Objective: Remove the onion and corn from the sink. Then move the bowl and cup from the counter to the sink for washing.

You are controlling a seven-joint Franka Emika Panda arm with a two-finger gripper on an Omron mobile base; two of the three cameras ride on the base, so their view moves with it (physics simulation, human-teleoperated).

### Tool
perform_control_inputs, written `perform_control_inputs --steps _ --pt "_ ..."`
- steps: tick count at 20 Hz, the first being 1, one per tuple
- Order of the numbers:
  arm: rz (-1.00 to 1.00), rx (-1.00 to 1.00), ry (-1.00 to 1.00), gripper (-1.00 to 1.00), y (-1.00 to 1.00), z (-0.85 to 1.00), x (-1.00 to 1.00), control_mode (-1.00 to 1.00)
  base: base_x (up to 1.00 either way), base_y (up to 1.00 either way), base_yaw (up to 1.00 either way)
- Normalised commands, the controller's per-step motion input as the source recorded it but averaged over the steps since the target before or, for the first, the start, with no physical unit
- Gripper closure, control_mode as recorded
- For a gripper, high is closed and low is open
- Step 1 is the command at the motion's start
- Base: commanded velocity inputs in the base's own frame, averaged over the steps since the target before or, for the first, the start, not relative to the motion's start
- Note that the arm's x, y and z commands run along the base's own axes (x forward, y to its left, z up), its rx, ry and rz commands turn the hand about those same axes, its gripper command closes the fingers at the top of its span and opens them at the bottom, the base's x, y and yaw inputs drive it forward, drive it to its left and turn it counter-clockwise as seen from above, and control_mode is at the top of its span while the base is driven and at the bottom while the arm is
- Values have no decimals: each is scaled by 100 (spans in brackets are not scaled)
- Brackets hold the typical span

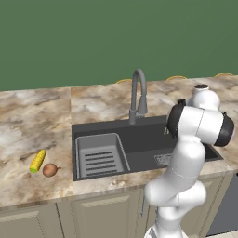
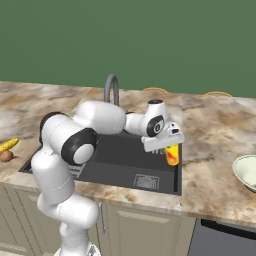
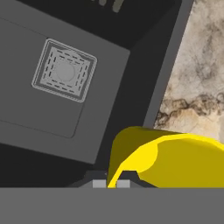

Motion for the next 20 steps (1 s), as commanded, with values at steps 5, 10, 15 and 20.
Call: perform_control_inputs --steps 5,10,15,20 --pt "0 0 -9 100 24 0 11 -100 0 0 0" --pt "0 1 -9 100 21 -2 14 -100 0 0 0" --pt "0 4 -3 100 19 -10 12 -100 0 0 0" --pt "0 6 -1 100 11 -16 15 -100 0 0 0"
